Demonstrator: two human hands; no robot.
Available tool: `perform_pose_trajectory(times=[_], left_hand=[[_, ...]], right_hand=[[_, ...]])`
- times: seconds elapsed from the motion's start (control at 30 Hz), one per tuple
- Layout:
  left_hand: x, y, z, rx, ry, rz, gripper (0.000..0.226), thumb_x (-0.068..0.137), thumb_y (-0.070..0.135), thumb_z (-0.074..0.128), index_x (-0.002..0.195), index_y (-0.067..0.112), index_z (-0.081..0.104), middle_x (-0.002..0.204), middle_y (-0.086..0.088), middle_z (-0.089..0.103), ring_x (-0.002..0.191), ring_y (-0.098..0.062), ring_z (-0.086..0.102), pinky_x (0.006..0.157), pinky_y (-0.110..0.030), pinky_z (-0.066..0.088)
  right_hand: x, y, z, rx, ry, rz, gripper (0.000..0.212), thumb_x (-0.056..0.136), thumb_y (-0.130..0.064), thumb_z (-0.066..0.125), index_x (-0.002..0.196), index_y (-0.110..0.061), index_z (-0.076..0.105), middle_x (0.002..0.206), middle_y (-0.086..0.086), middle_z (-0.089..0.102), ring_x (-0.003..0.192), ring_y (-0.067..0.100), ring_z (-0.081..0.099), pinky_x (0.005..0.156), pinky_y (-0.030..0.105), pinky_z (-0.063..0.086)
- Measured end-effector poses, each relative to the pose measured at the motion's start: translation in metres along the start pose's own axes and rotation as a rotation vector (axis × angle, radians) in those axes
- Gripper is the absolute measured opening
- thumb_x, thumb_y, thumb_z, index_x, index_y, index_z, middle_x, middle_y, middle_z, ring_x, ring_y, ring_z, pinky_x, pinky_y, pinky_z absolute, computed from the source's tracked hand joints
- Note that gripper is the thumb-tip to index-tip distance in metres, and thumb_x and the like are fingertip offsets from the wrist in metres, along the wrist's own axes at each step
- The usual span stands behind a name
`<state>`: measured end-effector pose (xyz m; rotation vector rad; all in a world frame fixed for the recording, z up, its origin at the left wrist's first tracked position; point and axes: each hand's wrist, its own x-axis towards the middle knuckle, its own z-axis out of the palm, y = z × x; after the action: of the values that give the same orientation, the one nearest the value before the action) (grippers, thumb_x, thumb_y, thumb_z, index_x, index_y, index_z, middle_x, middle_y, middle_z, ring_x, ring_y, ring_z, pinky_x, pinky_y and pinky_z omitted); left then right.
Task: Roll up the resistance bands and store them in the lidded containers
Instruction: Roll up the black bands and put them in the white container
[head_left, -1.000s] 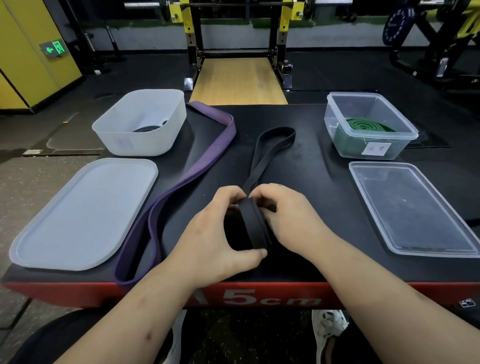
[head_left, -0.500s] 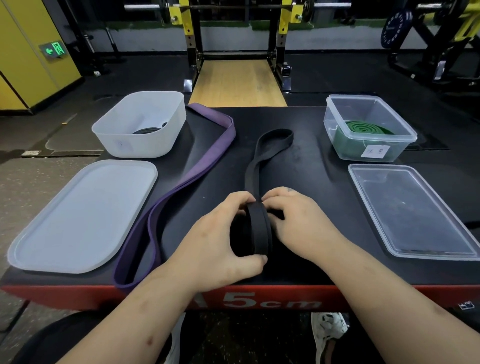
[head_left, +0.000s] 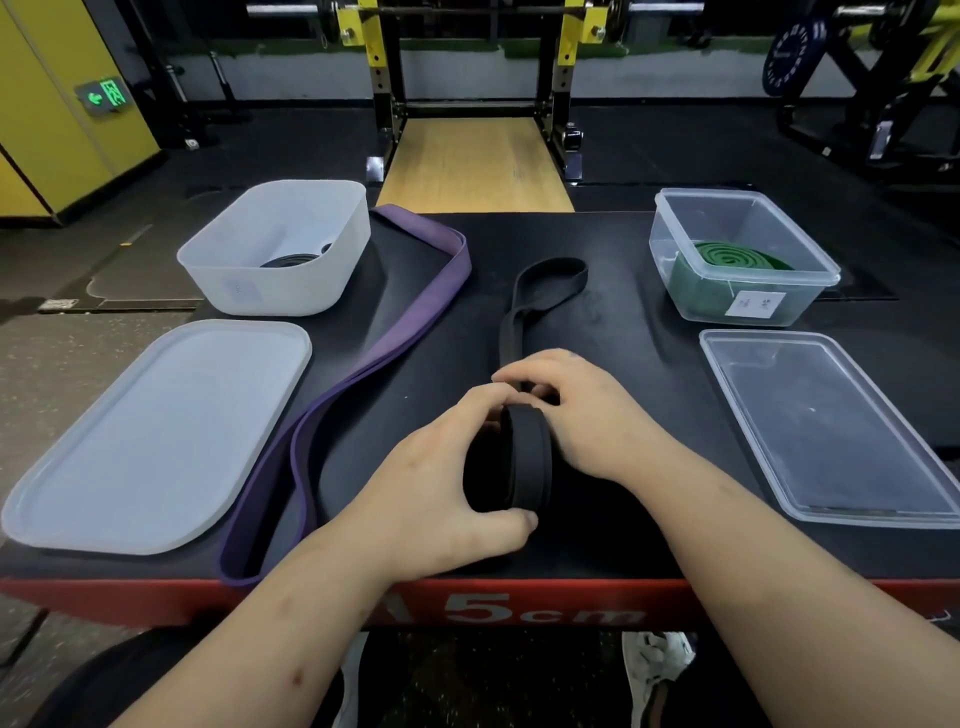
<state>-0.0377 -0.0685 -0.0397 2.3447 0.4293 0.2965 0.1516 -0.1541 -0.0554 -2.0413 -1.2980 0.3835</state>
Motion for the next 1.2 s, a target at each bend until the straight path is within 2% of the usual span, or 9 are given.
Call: perform_pose_trajectory(times=[0.1,0.27,0.37,0.43,0.6,0.83,0.97,1.07,1.2], left_hand=[[0.004,0.001,-0.002,-0.006,-0.016,-0.016,0.083,0.072,0.041,0.083,0.129,0.065,0.029,0.121,0.036,0.052,0.117,0.012,0.049,0.093,-0.016,0.043],[0.007,-0.001,-0.004,-0.022,-0.034,-0.033,0.082,0.070,0.043,0.083,0.131,0.062,0.032,0.123,0.027,0.056,0.116,0.004,0.053,0.095,-0.025,0.046],[0.008,-0.001,-0.004,-0.029,-0.040,-0.045,0.079,0.069,0.047,0.081,0.131,0.059,0.034,0.123,0.024,0.057,0.117,0.001,0.054,0.097,-0.030,0.047],[0.008,-0.001,-0.005,-0.043,-0.037,-0.050,0.076,0.068,0.047,0.081,0.129,0.056,0.036,0.121,0.023,0.059,0.114,-0.001,0.057,0.095,-0.033,0.049],[0.010,-0.001,-0.006,-0.065,-0.037,-0.049,0.071,0.069,0.044,0.082,0.126,0.051,0.040,0.116,0.021,0.062,0.109,-0.002,0.060,0.093,-0.036,0.051],[0.012,-0.005,-0.007,-0.070,-0.053,-0.061,0.071,0.068,0.048,0.082,0.123,0.056,0.038,0.115,0.024,0.060,0.112,0.000,0.056,0.094,-0.033,0.051],[0.015,-0.007,-0.009,-0.081,-0.056,-0.058,0.071,0.069,0.047,0.083,0.123,0.056,0.038,0.115,0.025,0.060,0.112,0.002,0.055,0.093,-0.029,0.050],[0.015,-0.007,-0.009,-0.088,-0.063,-0.059,0.070,0.070,0.044,0.083,0.122,0.056,0.039,0.116,0.027,0.060,0.113,0.005,0.054,0.093,-0.022,0.049],[0.016,-0.007,-0.008,-0.085,-0.060,-0.066,0.070,0.068,0.049,0.081,0.123,0.058,0.038,0.119,0.027,0.058,0.117,0.005,0.052,0.095,-0.022,0.046]], right_hand=[[0.012,-0.002,-0.001,-0.014,0.056,0.031,0.033,0.099,-0.024,0.066,0.129,-0.036,0.067,0.136,-0.008,0.053,0.112,0.012,0.056,0.104,0.032,0.046],[0.022,0.002,-0.002,-0.045,0.008,0.079,0.042,0.096,-0.026,0.070,0.135,-0.039,0.061,0.136,-0.009,0.057,0.115,0.011,0.055,0.096,0.028,0.044],[0.040,0.006,-0.004,-0.129,-0.011,0.061,0.049,0.096,-0.020,0.067,0.143,-0.032,0.058,0.147,-0.009,0.055,0.133,0.015,0.050,0.114,0.035,0.041],[0.061,0.006,-0.010,-0.169,-0.028,0.087,0.051,0.097,-0.015,0.062,0.146,-0.027,0.056,0.153,-0.006,0.052,0.141,0.017,0.046,0.119,0.030,0.034],[0.108,0.006,-0.022,-0.064,0.026,0.202,0.048,0.100,-0.021,0.059,0.148,-0.025,0.054,0.144,0.000,0.059,0.131,0.019,0.056,0.097,0.020,0.037],[0.135,0.027,-0.027,-0.092,0.018,0.178,0.053,0.105,-0.018,0.053,0.156,-0.028,0.044,0.162,-0.001,0.040,0.143,0.022,0.044,0.105,0.022,0.035],[0.148,0.035,-0.027,-0.262,-0.066,0.159,0.053,0.108,-0.028,0.049,0.158,-0.037,0.037,0.165,-0.002,0.037,0.149,0.024,0.038,0.121,0.038,0.032],[0.149,0.038,-0.027,-0.402,0.000,0.177,0.054,0.103,-0.042,0.055,0.155,-0.036,0.041,0.161,0.003,0.037,0.141,0.028,0.045,0.116,0.048,0.039],[0.137,0.035,-0.013,-0.417,0.110,0.151,0.048,0.105,-0.037,0.053,0.152,-0.029,0.043,0.142,0.009,0.055,0.126,0.034,0.056,0.105,0.048,0.047]])
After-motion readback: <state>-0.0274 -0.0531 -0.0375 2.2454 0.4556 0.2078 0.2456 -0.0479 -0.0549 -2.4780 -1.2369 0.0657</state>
